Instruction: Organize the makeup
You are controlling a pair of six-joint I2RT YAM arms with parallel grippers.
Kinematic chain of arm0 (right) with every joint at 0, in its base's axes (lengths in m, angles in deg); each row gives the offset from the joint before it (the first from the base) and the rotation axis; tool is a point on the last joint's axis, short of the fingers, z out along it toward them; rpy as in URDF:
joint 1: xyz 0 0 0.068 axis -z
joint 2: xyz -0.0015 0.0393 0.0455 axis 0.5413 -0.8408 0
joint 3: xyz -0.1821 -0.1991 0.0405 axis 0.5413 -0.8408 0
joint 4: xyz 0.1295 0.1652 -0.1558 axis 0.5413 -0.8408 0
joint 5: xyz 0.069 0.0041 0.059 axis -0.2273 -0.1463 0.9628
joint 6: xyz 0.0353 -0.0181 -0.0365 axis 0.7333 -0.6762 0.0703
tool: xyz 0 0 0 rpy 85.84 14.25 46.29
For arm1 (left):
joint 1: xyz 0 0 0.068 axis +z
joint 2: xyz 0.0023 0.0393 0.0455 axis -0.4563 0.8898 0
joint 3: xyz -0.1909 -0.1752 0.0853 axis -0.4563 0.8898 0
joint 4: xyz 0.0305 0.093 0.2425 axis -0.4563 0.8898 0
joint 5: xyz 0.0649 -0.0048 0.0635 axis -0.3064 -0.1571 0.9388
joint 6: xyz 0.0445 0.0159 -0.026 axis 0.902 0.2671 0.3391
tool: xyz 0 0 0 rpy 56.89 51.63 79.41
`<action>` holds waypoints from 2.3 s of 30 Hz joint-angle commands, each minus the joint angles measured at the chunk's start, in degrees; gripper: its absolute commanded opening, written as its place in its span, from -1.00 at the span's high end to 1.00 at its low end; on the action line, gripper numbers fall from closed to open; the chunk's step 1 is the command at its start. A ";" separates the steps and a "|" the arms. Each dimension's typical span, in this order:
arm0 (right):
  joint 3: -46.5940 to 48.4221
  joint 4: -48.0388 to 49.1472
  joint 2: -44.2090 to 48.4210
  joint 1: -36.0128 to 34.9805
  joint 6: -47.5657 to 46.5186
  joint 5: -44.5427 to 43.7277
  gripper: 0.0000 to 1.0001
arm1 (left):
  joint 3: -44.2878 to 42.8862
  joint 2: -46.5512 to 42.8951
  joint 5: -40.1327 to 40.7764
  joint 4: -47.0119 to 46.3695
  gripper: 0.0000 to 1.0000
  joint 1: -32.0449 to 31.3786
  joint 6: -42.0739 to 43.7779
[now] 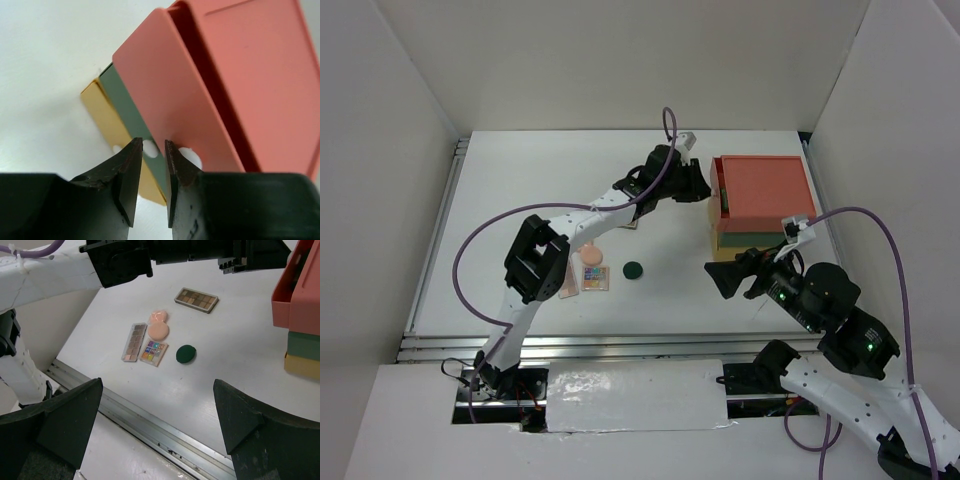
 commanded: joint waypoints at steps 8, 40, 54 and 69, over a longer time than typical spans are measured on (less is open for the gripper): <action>-0.42 2.72 -0.14 -0.41 -0.86 0.52 -1.00 | -3.64 2.61 -4.42 -7.13 0.24 -0.87 -2.36; -1.92 2.28 1.35 -0.32 -1.21 0.08 -1.00 | 11.92 2.70 -12.86 -28.39 -0.46 2.73 -17.29; -1.83 2.98 1.00 -0.41 -1.82 0.96 -1.00 | 8.93 10.87 -22.09 -39.03 -0.25 3.88 -27.14; -1.56 3.07 0.30 -0.32 -2.44 1.22 -1.00 | 7.69 13.95 -23.50 -43.43 -0.11 4.14 -31.01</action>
